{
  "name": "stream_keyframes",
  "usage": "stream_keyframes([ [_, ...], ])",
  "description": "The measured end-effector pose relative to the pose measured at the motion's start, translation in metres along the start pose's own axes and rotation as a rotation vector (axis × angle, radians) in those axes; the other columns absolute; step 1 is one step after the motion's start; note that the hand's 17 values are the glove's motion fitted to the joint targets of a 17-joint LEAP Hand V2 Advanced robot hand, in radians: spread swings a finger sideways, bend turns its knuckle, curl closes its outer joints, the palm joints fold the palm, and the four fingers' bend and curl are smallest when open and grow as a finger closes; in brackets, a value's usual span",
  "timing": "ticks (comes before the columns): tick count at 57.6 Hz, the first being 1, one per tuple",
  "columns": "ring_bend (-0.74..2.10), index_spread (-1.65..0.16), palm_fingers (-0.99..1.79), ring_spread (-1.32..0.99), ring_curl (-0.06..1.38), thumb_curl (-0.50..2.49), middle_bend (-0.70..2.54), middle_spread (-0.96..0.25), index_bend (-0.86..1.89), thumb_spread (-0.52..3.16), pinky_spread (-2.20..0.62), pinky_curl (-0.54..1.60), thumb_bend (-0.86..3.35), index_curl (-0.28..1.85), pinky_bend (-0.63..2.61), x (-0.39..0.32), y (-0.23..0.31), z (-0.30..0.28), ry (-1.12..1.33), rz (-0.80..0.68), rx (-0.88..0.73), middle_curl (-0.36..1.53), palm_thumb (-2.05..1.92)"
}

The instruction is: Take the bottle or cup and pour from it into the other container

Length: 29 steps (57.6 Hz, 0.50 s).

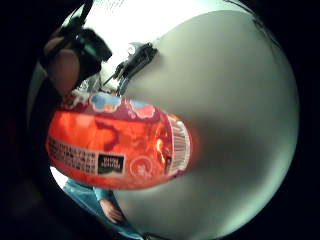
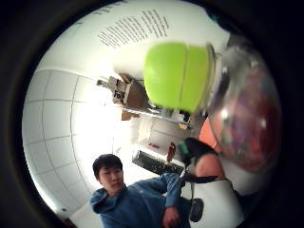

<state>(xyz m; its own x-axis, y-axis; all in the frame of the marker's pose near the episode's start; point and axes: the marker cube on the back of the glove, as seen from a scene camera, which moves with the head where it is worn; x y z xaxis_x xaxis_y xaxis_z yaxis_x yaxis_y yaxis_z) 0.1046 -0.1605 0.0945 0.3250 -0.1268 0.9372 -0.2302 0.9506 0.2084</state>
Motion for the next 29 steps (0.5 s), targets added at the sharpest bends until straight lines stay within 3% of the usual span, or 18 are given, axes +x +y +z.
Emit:
stream_keyframes([
  [5,0.71,-0.23,0.9,-0.05,0.33,0.45,0.49,0.01,0.18,0.78,0.11,0.3,0.08,0.18,0.49,-0.003,-0.004,0.01,0.009,-0.009,0.028,0.41,0.89],
  [9,0.67,-0.2,1.03,-0.1,0.34,0.5,0.46,-0.02,0.2,0.63,0.02,0.31,0.07,0.23,0.47,-0.004,-0.005,0.019,-0.01,0.009,0.038,0.42,0.97],
  [29,0.61,-0.16,1.17,-0.17,0.42,0.63,0.42,-0.09,0.15,0.2,-0.16,0.35,-0.03,0.33,0.42,-0.04,-0.017,0.041,0.071,-0.014,-0.073,0.47,1.05],
])
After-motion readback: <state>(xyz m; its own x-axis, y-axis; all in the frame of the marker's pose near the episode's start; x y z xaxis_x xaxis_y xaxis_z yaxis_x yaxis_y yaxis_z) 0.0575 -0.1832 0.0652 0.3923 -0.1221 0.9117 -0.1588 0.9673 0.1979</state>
